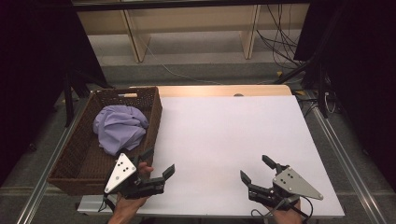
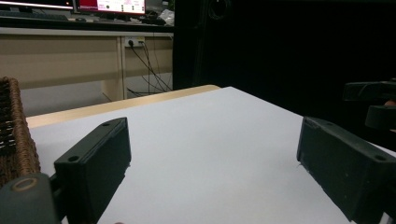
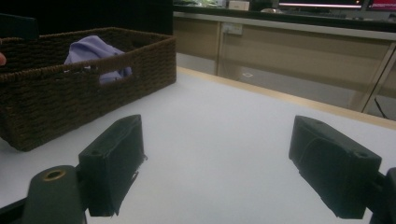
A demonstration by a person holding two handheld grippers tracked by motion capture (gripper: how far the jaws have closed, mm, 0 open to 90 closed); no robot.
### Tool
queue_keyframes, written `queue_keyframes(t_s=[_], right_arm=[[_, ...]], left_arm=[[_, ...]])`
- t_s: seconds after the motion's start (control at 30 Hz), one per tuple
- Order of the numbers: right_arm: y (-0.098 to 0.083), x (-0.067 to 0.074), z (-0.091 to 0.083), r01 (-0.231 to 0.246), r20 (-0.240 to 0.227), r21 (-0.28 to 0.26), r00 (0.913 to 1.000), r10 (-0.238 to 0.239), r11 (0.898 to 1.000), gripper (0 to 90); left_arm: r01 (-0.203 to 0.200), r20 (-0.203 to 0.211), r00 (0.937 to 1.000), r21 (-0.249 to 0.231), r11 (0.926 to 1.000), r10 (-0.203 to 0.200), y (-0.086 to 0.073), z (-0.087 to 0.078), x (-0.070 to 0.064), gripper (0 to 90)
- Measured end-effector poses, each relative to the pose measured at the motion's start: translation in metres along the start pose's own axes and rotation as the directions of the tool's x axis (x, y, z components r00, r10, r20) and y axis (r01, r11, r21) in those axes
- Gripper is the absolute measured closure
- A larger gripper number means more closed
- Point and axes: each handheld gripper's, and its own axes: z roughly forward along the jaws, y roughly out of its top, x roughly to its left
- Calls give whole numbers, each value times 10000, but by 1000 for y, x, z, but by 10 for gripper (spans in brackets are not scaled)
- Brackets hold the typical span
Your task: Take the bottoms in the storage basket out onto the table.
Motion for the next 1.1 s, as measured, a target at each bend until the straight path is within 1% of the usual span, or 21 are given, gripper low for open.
queue_keyframes(t_s=[0.07,0.23,0.43,0.57,0.63,0.67,0.83,1.07,1.1], right_arm=[[0,0,0,-15,-2,-36,10000,15,10000,187],[0,0,0,-4,-3,-17,10000,4,10000,188],[0,0,0,-7,-19,14,10000,7,10000,191],[-1,1,0,-12,-32,39,10000,12,10000,193],[-1,1,0,31,-7,39,10000,-31,10000,196],[-1,1,0,31,-7,39,10000,-31,10000,196],[0,2,0,50,-13,1,10000,-50,10000,198],[0,3,0,48,-49,16,10000,-48,10000,199],[0,3,0,36,-68,32,10000,-35,10000,199]], left_arm=[[-39,-43,10000,35,10000,40,1,0,0,99],[61,-171,9998,150,9999,-58,5,0,2,100],[256,-438,9988,797,9965,-221,11,3,8,106],[360,-567,9979,942,9949,-307,16,4,11,110],[299,-583,9980,1114,9933,-235,19,5,12,112],[299,-583,9980,1114,9933,-235,19,5,12,115],[198,-632,9979,1495,9886,-104,22,10,14,118],[406,-763,9967,1565,9869,-289,28,12,23,121],[447,-807,9962,1634,9855,-318,29,12,25,128]])
